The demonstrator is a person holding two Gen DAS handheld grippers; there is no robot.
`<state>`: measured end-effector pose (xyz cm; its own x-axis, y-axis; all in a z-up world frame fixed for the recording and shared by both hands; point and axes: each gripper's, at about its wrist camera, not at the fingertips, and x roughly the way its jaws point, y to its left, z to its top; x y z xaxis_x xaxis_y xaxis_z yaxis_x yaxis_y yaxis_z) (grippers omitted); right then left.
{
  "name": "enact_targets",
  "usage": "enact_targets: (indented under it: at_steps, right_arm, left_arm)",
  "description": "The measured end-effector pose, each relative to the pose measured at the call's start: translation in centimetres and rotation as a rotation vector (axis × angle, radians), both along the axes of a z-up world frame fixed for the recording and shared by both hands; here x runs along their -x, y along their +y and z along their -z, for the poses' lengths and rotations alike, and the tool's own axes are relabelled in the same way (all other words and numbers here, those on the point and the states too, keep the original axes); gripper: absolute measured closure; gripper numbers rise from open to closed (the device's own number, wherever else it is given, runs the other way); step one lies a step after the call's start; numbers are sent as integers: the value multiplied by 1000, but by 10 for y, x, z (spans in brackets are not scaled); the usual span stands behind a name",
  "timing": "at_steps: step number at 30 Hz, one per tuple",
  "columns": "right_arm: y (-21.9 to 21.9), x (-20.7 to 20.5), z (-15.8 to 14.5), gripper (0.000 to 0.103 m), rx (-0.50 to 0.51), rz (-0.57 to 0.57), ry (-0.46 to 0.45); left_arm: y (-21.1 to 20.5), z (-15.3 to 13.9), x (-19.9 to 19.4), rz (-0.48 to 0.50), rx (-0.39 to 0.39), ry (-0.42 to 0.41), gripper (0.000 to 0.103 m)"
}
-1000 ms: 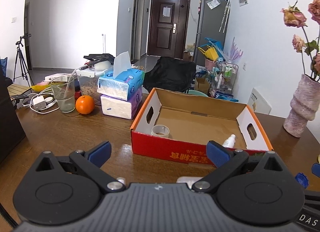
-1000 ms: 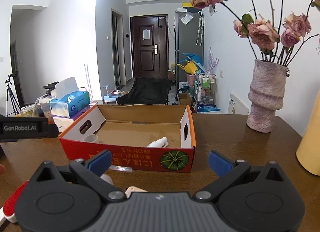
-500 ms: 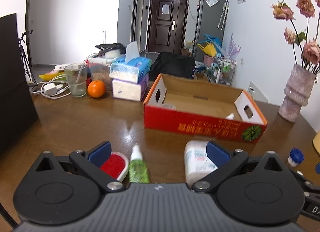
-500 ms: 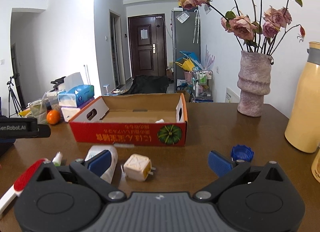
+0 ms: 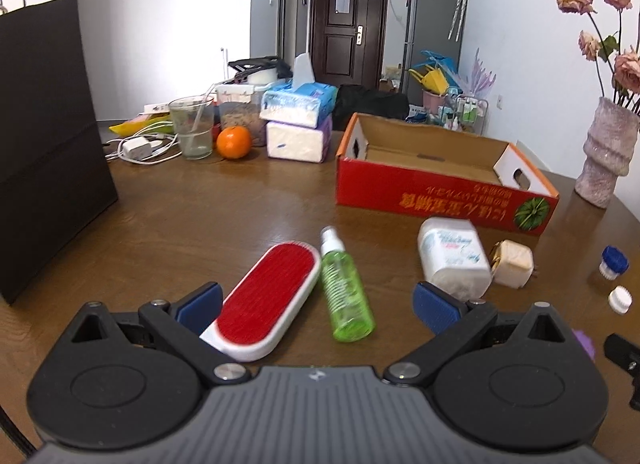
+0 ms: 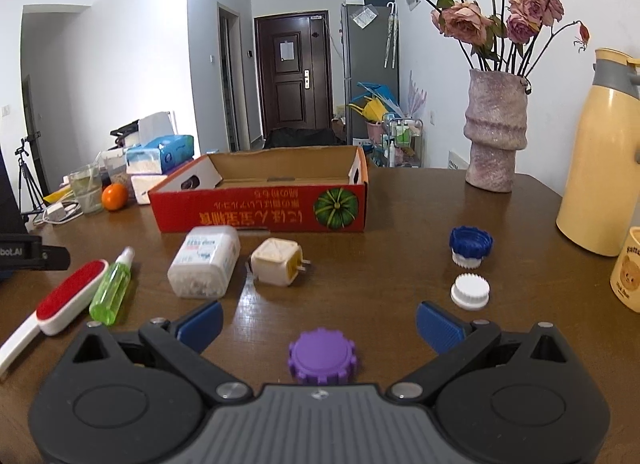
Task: Organize rigid objects
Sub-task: 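Move the left gripper to the red lint brush while the right gripper approaches the purple cap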
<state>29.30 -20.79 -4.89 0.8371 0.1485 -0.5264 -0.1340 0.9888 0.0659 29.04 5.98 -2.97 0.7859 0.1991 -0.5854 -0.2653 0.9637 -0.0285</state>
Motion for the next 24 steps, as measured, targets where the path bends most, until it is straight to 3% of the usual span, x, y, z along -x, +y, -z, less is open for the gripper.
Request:
enact_targets:
  at_steps: [14, 24]
  right_arm:
    - [4, 17, 15, 0, 52, 28, 26]
    - [11, 9, 22, 0, 65, 47, 40]
  left_arm:
    - [43, 30, 11, -8, -11, 78, 0]
    - [64, 50, -25, 36, 2, 158, 0]
